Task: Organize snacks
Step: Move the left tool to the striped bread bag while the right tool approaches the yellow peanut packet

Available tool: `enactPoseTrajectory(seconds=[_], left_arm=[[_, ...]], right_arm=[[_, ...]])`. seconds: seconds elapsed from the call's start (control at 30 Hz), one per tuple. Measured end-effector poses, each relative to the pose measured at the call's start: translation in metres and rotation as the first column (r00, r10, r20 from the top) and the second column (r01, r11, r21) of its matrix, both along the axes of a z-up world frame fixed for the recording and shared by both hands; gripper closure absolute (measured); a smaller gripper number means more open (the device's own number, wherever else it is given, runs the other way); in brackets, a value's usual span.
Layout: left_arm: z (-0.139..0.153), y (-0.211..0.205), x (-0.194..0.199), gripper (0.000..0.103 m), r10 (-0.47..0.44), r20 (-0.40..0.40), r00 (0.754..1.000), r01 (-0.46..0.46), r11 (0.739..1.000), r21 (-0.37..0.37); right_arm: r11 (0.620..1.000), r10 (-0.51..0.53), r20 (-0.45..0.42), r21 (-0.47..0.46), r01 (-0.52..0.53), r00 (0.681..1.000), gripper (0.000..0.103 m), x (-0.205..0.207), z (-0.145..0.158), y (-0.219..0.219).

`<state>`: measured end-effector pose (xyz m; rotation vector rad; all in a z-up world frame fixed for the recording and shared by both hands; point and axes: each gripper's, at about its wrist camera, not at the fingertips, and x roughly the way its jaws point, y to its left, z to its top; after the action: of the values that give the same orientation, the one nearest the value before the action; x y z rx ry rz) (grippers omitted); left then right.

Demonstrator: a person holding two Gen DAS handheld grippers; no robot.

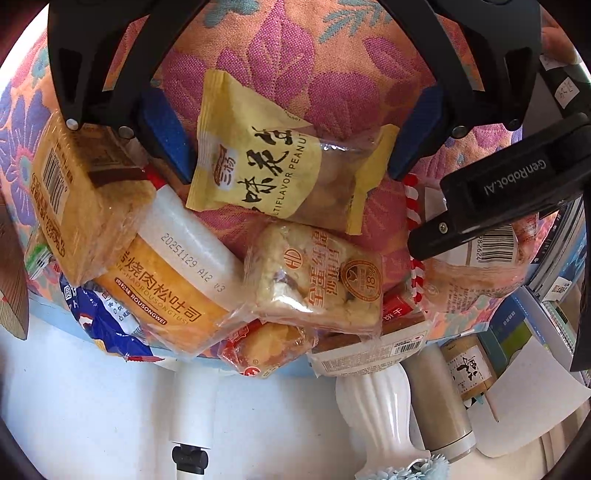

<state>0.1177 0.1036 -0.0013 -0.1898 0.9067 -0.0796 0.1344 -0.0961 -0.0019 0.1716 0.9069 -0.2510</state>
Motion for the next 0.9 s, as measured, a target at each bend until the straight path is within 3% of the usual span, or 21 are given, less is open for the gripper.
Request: enactPoseTrajectory(seconds=[0.8,0.83,0.87,0.9], left_arm=[[0.0026,0.0003,-0.0012,0.005,0.0,0.008,1.0,0.0,1.0,-0.008],[0.0045,0.0033,-0.0036,0.006,0.001,0.021,1.0,-0.001,1.0,-0.019],[0.0063,0.0061,-0.0062,0.016,0.003,0.038,0.999,-0.002,0.999,-0.036],[0.0082,0.0089,-0.0093,0.019,0.015,0.055,0.998,-0.013,0.999,-0.043]], right_arm=[[0.999,0.008,-0.019,-0.033,-0.008,1.0,0.003,0.003,-0.0036,0.0031],[1.0,0.008,-0.012,-0.026,-0.008,1.0,0.003,0.003,-0.0031,0.0028],[1.0,0.008,0.006,-0.007,-0.008,1.0,0.003,0.0016,-0.0019,0.0007],[1.0,0.005,0.033,0.018,-0.006,0.999,0.006,-0.0016,-0.0001,-0.0034]])
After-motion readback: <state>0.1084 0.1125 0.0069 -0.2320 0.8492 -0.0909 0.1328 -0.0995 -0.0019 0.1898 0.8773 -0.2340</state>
